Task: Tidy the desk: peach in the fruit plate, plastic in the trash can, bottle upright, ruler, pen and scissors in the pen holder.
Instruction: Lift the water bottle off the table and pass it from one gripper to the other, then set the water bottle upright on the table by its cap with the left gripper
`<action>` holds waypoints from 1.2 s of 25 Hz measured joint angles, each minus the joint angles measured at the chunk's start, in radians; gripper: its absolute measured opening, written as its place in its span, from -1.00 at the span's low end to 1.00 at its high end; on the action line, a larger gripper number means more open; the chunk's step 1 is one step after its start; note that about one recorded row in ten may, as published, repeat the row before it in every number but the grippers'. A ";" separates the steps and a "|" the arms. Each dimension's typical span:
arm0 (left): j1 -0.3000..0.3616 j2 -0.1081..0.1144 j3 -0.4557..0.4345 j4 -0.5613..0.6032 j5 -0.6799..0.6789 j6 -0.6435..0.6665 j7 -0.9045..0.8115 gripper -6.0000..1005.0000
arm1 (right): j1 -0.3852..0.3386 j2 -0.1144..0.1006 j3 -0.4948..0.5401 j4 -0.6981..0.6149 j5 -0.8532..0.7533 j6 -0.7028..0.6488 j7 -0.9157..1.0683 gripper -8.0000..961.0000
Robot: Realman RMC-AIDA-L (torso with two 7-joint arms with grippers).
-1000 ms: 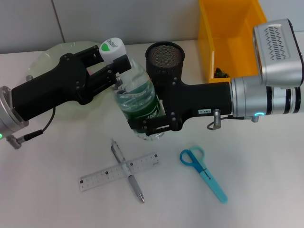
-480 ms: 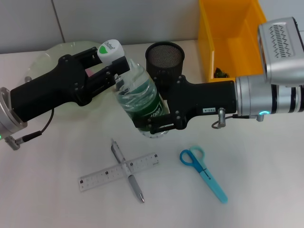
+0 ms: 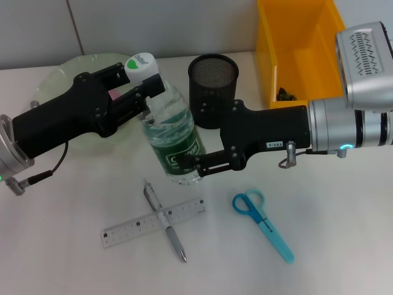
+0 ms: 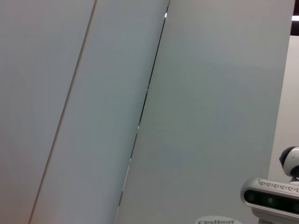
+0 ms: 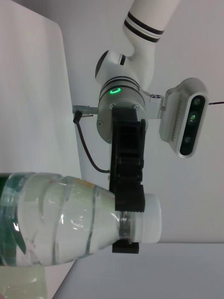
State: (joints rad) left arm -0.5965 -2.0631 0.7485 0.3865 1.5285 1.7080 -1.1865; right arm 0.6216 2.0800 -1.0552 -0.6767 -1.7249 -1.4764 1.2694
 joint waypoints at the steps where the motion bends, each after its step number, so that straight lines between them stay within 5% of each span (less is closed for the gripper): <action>1: 0.000 0.000 0.000 0.000 0.000 -0.001 0.000 -0.10 | 0.000 0.000 0.000 -0.002 -0.001 0.000 0.000 0.73; 30: 0.119 0.025 -0.088 0.092 -0.008 -0.101 0.074 -0.08 | -0.083 -0.002 0.014 -0.078 -0.010 -0.008 0.034 0.73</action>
State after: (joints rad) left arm -0.4779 -2.0385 0.6603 0.4780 1.5208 1.6070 -1.1128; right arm 0.5386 2.0784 -1.0415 -0.7544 -1.7354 -1.4839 1.3038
